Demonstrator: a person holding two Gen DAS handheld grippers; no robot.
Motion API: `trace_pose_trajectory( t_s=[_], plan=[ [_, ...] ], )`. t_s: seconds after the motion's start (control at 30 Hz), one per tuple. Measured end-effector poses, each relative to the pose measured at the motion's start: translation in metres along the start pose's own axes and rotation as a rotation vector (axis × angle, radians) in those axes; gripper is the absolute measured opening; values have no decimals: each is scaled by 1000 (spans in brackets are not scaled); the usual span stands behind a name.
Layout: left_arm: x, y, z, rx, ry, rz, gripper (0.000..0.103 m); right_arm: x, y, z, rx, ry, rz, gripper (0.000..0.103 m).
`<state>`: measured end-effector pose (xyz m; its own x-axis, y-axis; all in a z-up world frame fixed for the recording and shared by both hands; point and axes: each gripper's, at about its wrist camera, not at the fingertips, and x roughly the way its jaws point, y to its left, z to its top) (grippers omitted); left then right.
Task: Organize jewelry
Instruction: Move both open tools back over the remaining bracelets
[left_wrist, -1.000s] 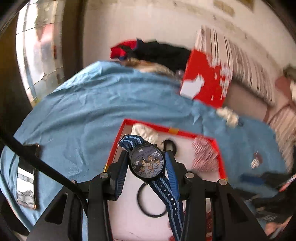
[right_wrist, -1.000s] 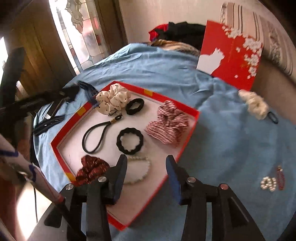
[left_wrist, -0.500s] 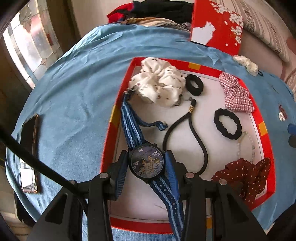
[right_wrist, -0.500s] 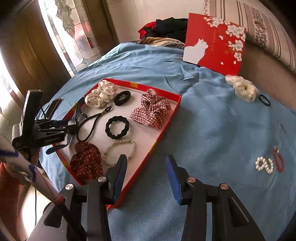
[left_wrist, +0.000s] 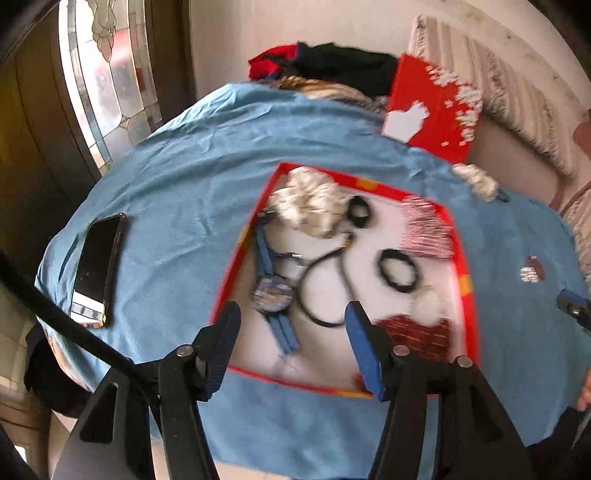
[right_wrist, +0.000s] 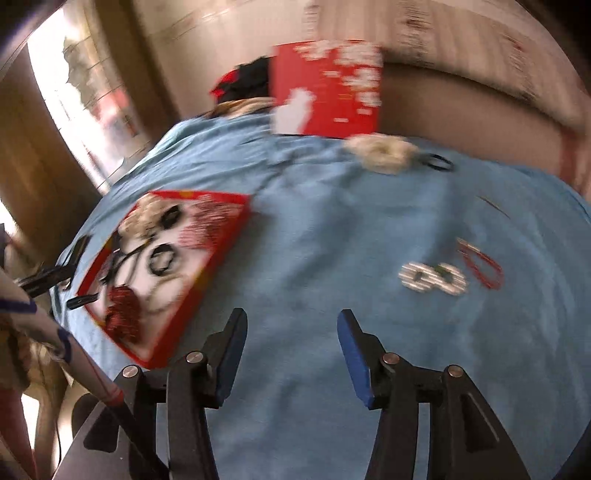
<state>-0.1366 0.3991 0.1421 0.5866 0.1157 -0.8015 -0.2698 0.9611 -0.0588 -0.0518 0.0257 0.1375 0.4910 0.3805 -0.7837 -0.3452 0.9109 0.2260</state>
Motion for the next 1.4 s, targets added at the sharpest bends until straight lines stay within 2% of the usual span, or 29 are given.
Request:
trace_pose_trajectory(
  t_s=[0.13, 0.3, 0.5, 0.7, 0.77, 1.0, 1.4],
  plan=[
    [-19, -45, -11, 21, -2, -61, 60, -18, -61, -16, 126, -2, -66, 55],
    [-17, -115, -29, 75, 31, -147, 60, -33, -117, -42, 252, 12, -93, 56],
    [5, -198, -48, 154, 110, -231, 60, -38, -141, -66, 276, 21, -107, 56],
    [31, -262, -45, 222, 132, -263, 60, -29, -164, -74, 289, 21, -114, 56],
    [40, -281, -42, 247, 127, -264, 60, -26, -171, -74, 299, 22, -117, 56],
    [72, -328, -35, 356, 109, -199, 60, -5, -196, -70, 307, 42, -134, 56],
    [114, -364, -22, 433, 130, -166, 60, 16, -213, -54, 267, 36, -160, 56]
  ],
)
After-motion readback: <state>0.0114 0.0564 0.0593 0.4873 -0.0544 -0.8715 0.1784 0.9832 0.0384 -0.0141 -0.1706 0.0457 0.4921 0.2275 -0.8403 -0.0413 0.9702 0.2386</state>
